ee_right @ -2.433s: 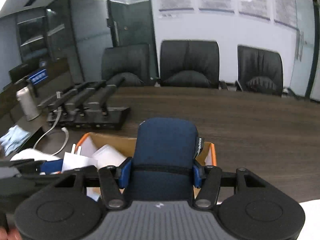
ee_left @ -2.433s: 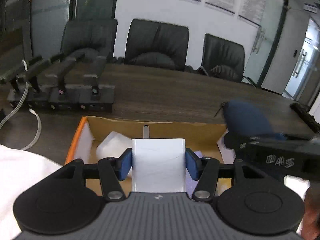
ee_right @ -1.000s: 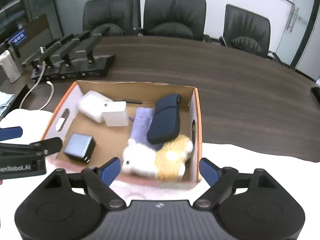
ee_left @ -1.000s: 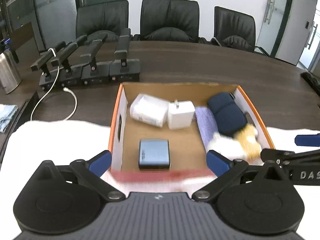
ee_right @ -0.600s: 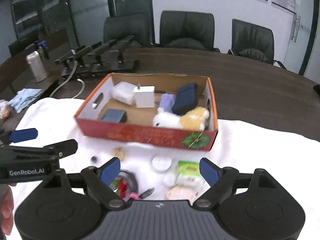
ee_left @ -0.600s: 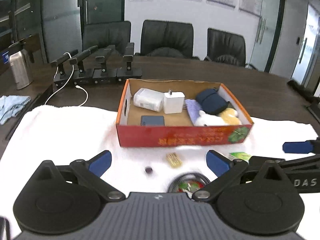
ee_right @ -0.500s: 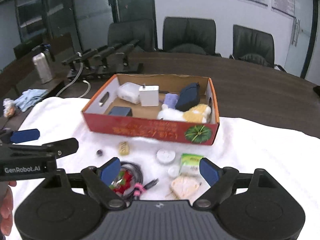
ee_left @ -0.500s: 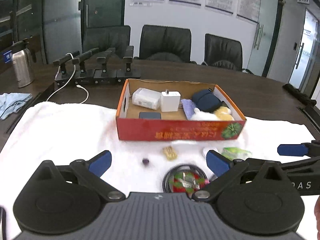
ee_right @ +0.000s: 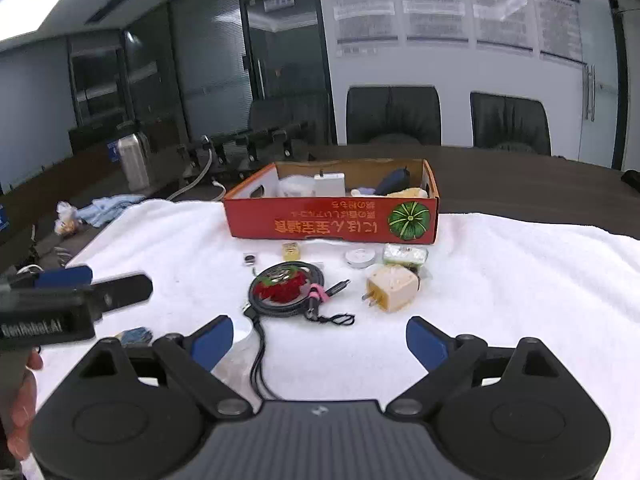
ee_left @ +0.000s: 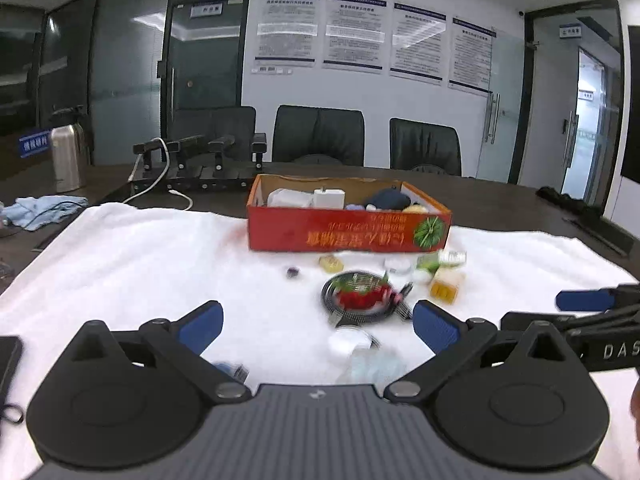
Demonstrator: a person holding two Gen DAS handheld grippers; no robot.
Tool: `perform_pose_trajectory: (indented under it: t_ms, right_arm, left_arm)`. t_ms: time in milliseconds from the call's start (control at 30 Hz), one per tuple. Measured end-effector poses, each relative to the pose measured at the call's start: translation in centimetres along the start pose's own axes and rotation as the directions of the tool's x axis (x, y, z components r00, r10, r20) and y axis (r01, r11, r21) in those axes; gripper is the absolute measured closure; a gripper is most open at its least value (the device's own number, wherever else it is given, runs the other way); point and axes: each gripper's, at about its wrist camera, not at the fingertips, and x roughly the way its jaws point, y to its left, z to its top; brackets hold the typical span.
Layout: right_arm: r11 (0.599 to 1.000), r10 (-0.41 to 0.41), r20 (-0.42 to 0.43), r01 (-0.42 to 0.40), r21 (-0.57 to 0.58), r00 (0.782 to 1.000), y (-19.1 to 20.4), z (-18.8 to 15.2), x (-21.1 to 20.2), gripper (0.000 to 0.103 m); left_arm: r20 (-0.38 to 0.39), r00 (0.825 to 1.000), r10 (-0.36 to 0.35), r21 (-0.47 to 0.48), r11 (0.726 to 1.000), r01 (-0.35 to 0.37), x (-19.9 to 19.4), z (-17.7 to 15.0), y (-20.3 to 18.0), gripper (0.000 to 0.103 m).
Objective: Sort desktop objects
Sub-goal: 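Grasp the blue-wrapped packet with the left gripper while the right grasps the clear bag, then carry the blue packet and clear bag into the red box and release both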
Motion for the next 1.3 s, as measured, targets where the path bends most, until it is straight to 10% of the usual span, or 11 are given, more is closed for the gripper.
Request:
perform_pose_trajectory:
  t_ms: [600,900,967,1100,1300]
  right_arm:
    - [0.994,0.044,-0.032,-0.047,-0.099,0.999,3.6,-7.2,-0.1,0.010]
    - [0.975,0.140,-0.025,-0.142,-0.172,0.990,6.3,-3.6,4.0,0.017]
    - [0.972,0.150,-0.037,-0.154,-0.175,0.988,7.2,-3.3,5.5,0.021]
    - [0.971,0.157,-0.110,-0.174,-0.164,0.981,8.4,-3.7,8.3,0.059]
    - [0.979,0.136,-0.034,-0.140,-0.146,0.990,7.0,-4.4,5.3,0.068]
  left_arm:
    - [-0.081,0.997,0.002,-0.013,1.000,-0.003,1.2,-5.2,6.1,0.000]
    - [-0.176,0.984,0.029,0.048,0.999,-0.021,5.2,-5.1,7.4,0.052]
    - [-0.201,0.979,0.032,0.049,0.999,-0.023,5.9,-5.3,7.5,0.080]
    - [-0.178,0.984,0.024,0.052,0.999,-0.015,5.6,-5.8,7.5,0.087]
    - [-0.092,0.994,-0.056,-0.068,0.996,0.050,2.5,-5.7,5.6,0.089]
